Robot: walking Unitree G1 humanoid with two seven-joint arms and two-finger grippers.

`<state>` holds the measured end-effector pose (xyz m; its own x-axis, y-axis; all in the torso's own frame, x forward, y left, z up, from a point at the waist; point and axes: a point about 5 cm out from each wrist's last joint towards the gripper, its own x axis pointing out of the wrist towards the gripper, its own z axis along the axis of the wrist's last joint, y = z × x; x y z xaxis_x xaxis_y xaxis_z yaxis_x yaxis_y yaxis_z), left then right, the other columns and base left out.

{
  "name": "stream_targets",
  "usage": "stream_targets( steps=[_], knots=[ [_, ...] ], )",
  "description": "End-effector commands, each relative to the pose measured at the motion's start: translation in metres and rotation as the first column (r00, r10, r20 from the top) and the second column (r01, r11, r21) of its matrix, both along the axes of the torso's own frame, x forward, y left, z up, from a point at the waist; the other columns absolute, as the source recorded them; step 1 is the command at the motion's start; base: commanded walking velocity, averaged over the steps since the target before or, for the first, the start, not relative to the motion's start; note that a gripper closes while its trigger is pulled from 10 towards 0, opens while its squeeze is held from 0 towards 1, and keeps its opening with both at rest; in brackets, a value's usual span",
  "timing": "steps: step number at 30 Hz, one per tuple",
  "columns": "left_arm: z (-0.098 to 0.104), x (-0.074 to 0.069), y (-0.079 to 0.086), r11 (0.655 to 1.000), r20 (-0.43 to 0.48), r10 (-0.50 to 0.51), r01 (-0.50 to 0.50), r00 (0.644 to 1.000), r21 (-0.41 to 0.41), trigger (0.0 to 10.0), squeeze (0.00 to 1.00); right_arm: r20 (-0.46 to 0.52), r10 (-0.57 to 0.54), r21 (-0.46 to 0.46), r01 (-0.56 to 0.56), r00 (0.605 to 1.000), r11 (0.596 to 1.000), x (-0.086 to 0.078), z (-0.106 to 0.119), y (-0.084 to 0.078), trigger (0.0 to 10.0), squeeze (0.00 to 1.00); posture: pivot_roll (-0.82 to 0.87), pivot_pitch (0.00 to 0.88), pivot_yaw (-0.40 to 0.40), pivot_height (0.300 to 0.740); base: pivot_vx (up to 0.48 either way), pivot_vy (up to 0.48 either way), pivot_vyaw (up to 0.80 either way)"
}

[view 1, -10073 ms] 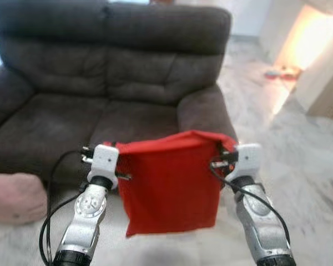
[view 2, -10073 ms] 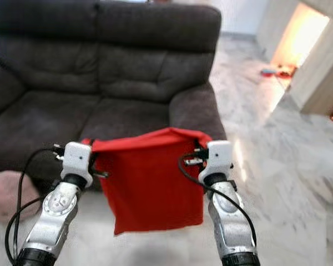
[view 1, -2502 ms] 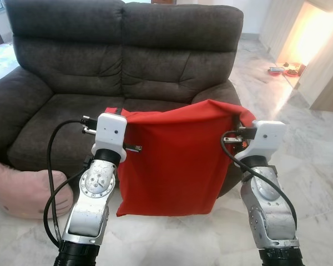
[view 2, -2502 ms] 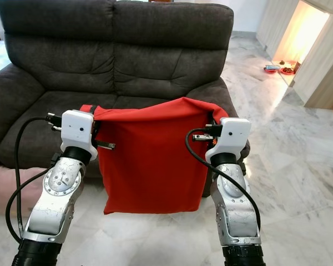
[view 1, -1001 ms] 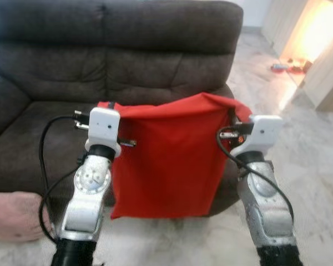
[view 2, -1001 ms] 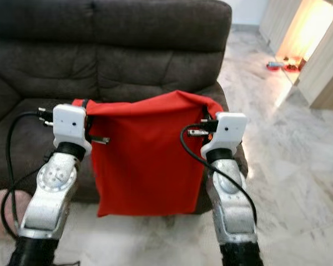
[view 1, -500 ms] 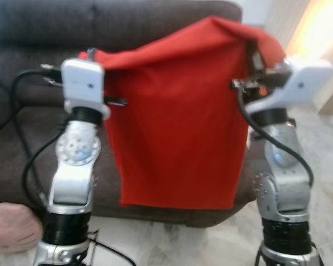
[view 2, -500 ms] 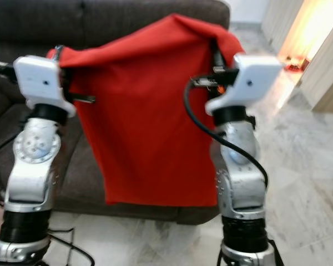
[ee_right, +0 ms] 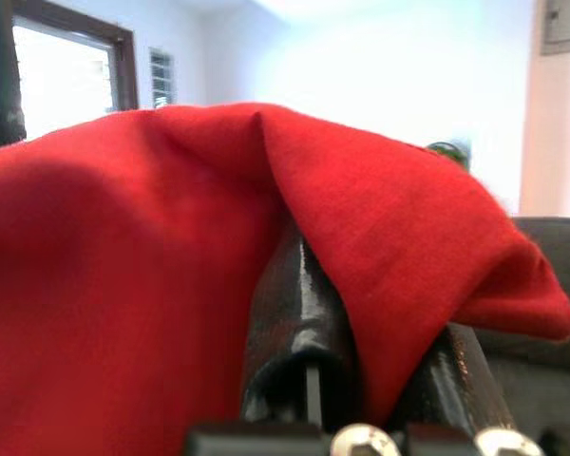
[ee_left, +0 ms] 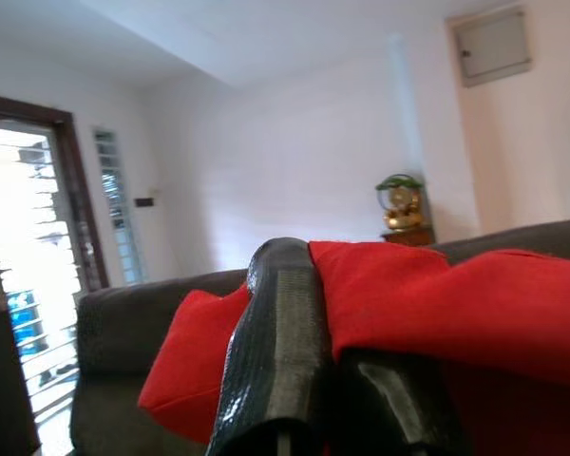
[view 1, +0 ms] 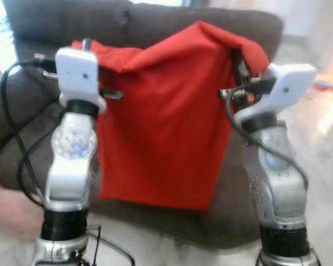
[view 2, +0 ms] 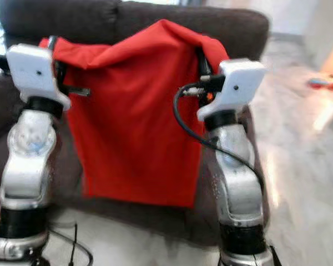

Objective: Move the pillow to the sofa from floor

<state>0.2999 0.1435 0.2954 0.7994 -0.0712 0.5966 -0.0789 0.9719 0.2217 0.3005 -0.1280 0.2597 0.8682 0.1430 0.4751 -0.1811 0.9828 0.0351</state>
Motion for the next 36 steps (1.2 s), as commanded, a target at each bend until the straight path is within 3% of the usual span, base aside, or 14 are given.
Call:
stream_targets(
  steps=[1, 7, 22, 26, 29, 31, 36],
  knots=[
    [0.015, -0.009, 0.0, 1.0, 0.09, -0.004, 0.003, 0.996, 0.014, 10.0, 0.0, 0.101, 0.02, 0.017, -0.022, 0.995, 1.0, -0.007, 0.02, 0.005, 10.0, 0.0, 0.07, 0.019, -0.06, 0.74, 0.341, 0.0, 0.0],
    [0.014, -0.009, 0.0, 1.0, 0.082, -0.004, 0.003, 0.997, 0.015, 10.0, 0.0, 0.062, -0.017, 0.028, 0.015, 0.998, 0.999, -0.003, 0.015, 0.0, 10.0, 0.0, 0.07, 0.018, -0.061, 0.74, 0.336, 0.0, 0.0],
    [0.012, -0.008, 0.003, 1.0, 0.076, 0.005, -0.007, 0.997, 0.023, 10.0, 0.0, 0.041, -0.03, 0.035, 0.028, 0.999, 0.999, -0.001, 0.011, -0.001, 10.0, 0.0, 0.08, 0.013, -0.063, 0.74, 0.337, 0.0, -0.75],
    [0.009, -0.007, 0.004, 1.0, 0.062, 0.008, -0.01, 0.998, 0.028, 10.0, 0.0, 0.046, -0.034, 0.025, 0.033, 0.998, 0.999, -0.001, 0.012, -0.001, 10.0, 0.0, 0.08, 0.012, -0.064, 0.74, 0.324, 0.0, 0.0],
    [-0.004, 0.0, -0.002, 0.996, -0.032, -0.032, 0.034, 0.999, 0.083, 10.0, 0.0, 0.033, -0.025, 0.013, 0.025, 0.999, 1.0, 0.001, 0.009, 0.002, 10.0, 0.0, 0.08, 0.01, -0.064, 0.74, 0.0, 0.0, 0.0],
    [-0.032, 0.009, -0.012, 0.977, -0.224, -0.074, 0.116, 0.972, 0.178, 10.0, 0.0, 0.016, -0.014, -0.001, 0.014, 1.0, 1.0, 0.001, 0.005, 0.005, 10.0, 0.0, 0.08, 0.008, -0.065, 0.74, 0.0, 0.0, 0.0],
    [-0.051, 0.007, -0.022, 0.943, -0.329, -0.115, 0.207, 0.937, 0.26, 10.0, 0.0, -0.015, 0.002, -0.029, -0.002, 1.0, 1.0, 0.002, -0.001, 0.008, 10.0, 0.0, 0.08, 0.013, -0.066, 0.74, 0.0, 0.0, 0.0]
  ],
)
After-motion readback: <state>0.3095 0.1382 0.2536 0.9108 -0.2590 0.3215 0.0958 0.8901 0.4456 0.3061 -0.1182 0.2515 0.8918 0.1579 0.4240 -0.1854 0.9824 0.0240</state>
